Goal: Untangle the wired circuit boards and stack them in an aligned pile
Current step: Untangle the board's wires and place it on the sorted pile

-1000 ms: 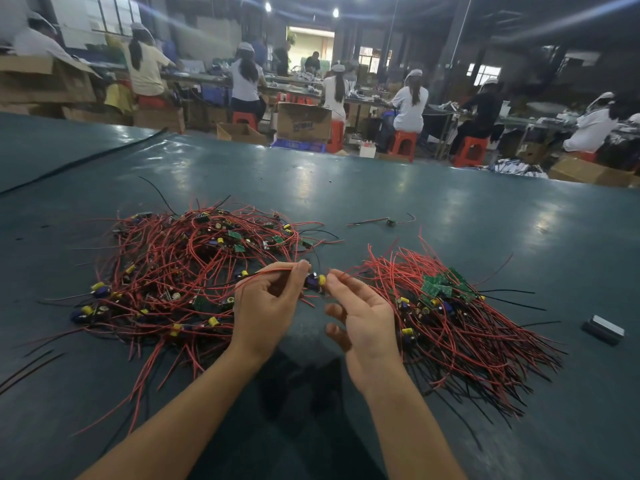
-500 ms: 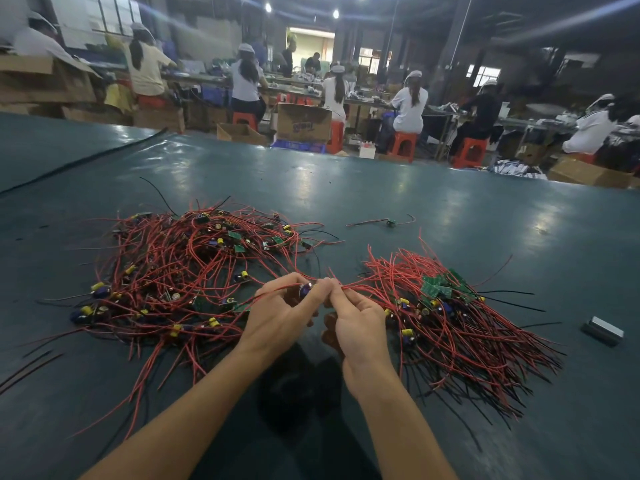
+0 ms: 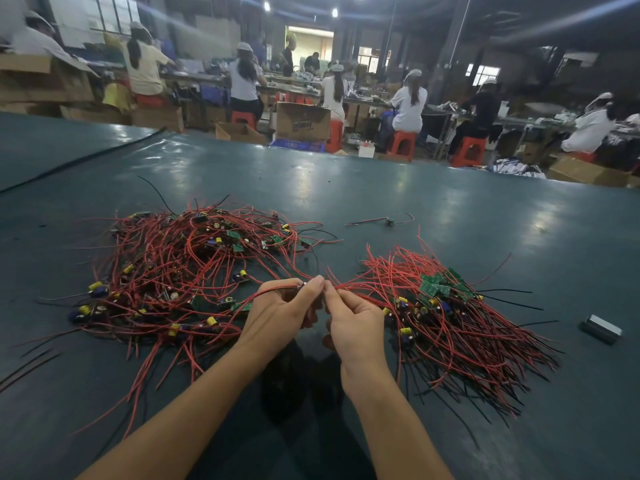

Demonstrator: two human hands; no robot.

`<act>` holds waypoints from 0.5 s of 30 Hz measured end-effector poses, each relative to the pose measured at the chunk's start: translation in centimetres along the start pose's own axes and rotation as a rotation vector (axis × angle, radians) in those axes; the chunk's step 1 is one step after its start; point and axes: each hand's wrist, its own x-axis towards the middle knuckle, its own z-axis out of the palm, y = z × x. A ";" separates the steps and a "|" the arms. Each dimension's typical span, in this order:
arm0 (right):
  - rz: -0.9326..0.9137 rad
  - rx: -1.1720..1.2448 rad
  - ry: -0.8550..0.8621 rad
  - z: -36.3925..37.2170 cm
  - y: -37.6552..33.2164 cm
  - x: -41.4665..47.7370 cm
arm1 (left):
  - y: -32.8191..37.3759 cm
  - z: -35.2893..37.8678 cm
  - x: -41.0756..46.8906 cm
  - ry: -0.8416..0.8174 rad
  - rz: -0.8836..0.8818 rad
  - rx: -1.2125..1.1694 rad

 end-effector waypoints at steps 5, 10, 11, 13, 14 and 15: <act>0.141 0.081 0.049 -0.1 -0.1 0.3 | 0.3 -0.1 0.2 0.015 0.085 0.045; 0.197 0.180 0.194 -2.0 -1.3 1.8 | 0.8 -0.5 0.4 0.053 0.024 -0.115; 0.195 0.198 0.213 -2.4 -1.6 2.0 | 0.8 -0.6 0.5 0.063 0.025 -0.134; 0.184 0.200 0.219 -3.0 -2.0 2.1 | 1.0 -0.7 0.5 0.080 0.024 -0.164; 0.181 0.189 0.208 -3.2 -2.1 2.1 | 1.0 -0.7 0.5 0.093 0.014 -0.186; 0.183 0.176 0.189 -3.2 -2.2 2.0 | 1.1 -0.7 0.4 0.108 -0.003 -0.214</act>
